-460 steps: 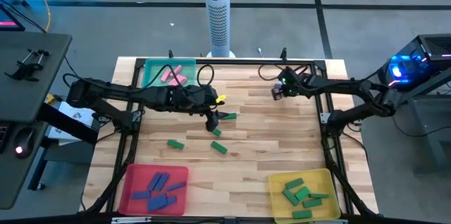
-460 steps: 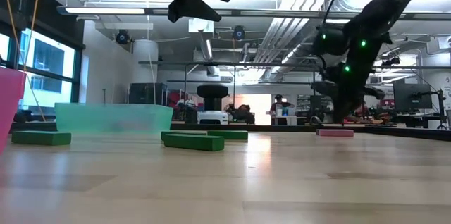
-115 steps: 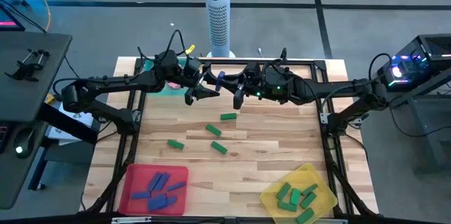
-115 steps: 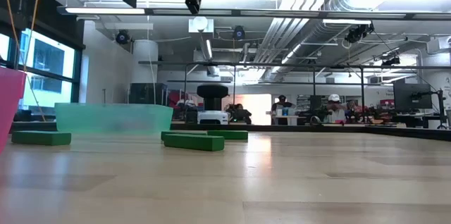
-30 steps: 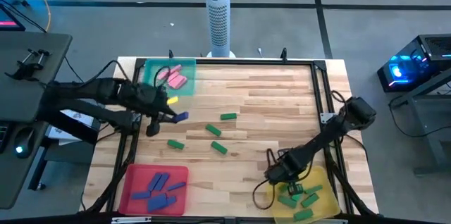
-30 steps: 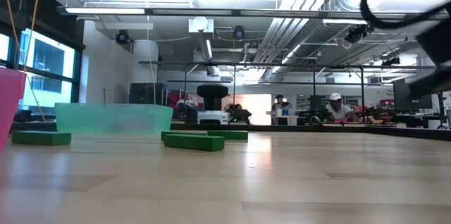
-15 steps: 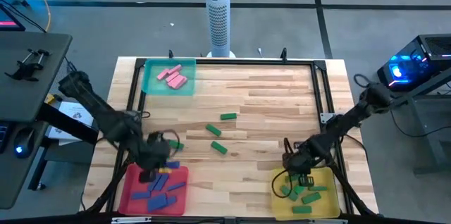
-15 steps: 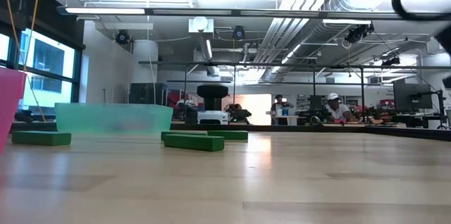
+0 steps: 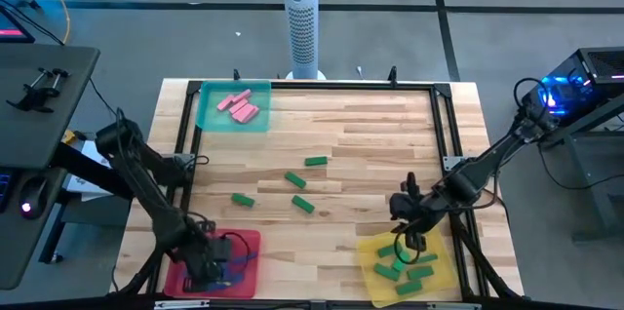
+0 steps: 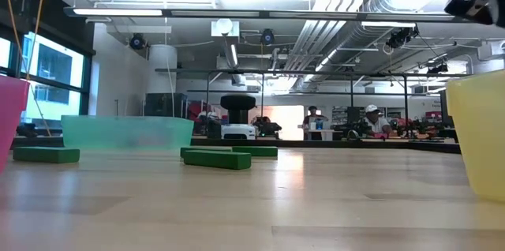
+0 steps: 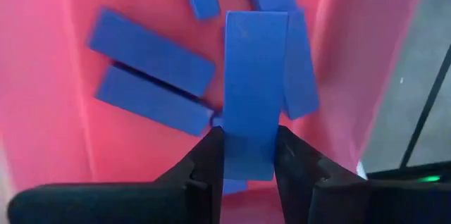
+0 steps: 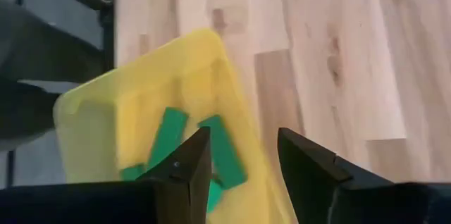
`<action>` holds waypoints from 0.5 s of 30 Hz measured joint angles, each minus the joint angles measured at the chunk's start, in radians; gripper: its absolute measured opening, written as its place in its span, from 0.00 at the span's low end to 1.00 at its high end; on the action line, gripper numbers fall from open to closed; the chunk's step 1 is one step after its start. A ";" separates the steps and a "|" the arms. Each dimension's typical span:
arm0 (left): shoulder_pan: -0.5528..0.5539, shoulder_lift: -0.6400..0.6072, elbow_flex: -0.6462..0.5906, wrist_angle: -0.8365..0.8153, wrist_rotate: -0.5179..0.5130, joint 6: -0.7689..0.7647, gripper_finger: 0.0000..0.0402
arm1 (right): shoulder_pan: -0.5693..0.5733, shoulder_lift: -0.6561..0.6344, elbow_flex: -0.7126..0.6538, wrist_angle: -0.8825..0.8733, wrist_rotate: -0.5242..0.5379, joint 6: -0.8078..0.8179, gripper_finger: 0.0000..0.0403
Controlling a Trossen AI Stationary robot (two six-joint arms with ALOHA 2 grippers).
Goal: Sort blocks
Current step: Put the blue block into the red bin
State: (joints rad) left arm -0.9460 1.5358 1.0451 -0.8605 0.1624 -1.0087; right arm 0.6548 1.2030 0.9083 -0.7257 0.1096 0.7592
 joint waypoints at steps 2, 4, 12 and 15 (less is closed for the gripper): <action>0.001 0.035 0.000 0.002 0.038 0.000 0.19 | -0.001 0.005 -0.007 0.008 0.020 -0.004 0.35; 0.001 0.058 -0.001 0.006 0.047 0.000 0.19 | -0.008 0.023 -0.015 0.025 0.036 -0.020 0.35; -0.031 0.114 -0.001 0.108 0.073 -0.012 0.23 | -0.062 0.199 -0.035 0.205 -0.049 -0.215 0.36; -0.049 0.125 -0.001 0.117 0.103 -0.047 0.31 | -0.087 0.270 -0.035 0.236 -0.127 -0.273 0.38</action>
State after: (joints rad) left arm -0.9946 1.6613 1.0443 -0.7436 0.2656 -1.0556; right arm 0.5679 1.4734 0.8738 -0.4902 -0.0174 0.4858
